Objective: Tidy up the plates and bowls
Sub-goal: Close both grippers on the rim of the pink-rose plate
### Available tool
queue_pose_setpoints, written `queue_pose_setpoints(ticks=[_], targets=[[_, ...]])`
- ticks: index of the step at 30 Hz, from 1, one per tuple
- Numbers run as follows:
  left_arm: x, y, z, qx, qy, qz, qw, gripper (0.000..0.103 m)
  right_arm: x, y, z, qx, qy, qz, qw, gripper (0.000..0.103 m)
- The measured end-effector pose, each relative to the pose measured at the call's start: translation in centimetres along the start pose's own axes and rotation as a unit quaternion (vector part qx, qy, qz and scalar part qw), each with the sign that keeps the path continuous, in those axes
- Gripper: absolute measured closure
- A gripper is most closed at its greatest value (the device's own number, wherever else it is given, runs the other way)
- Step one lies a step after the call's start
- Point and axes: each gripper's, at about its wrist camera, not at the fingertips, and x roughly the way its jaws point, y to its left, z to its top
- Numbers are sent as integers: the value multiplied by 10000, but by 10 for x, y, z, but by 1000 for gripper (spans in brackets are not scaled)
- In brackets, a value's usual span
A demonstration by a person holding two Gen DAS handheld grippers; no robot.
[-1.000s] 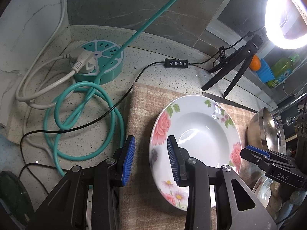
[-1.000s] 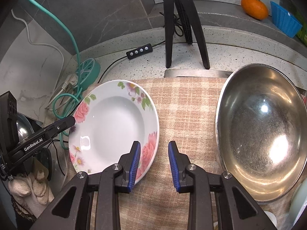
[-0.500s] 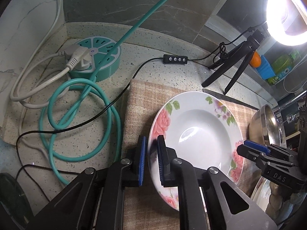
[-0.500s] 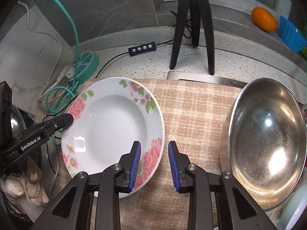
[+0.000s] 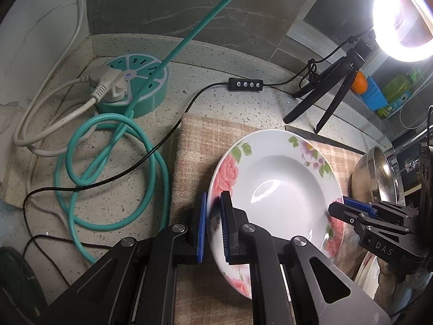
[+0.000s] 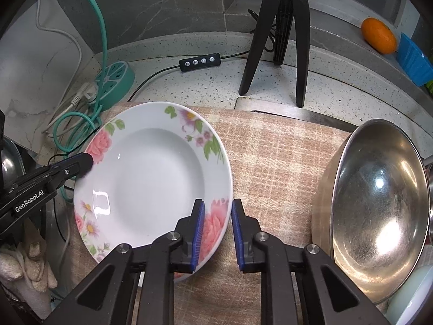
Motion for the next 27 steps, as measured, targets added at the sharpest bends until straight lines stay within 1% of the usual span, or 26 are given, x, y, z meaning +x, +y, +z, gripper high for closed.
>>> queue_pose_setpoints(ticks=[7, 11, 18, 23, 27], targets=[[-1, 0, -3, -107, -32, 58, 9999, 94, -2, -6, 0, 249, -27, 105, 9996, 90], [-3, 4, -6, -244, -3, 22, 9997, 94, -5, -8, -1, 337, -59, 191, 9992, 90], [-13, 2, -13, -313, -84, 80, 9994, 94, -11, -8, -4, 467, -75, 278, 9985, 90], [-20, 4, -18, -434, -88, 49, 9990, 94, -18, -8, -9, 474, -72, 347, 9982, 90], [-28, 0, -20, -426, -142, 60, 9990, 94, -28, -9, -12, 539, -88, 421, 9976, 91]])
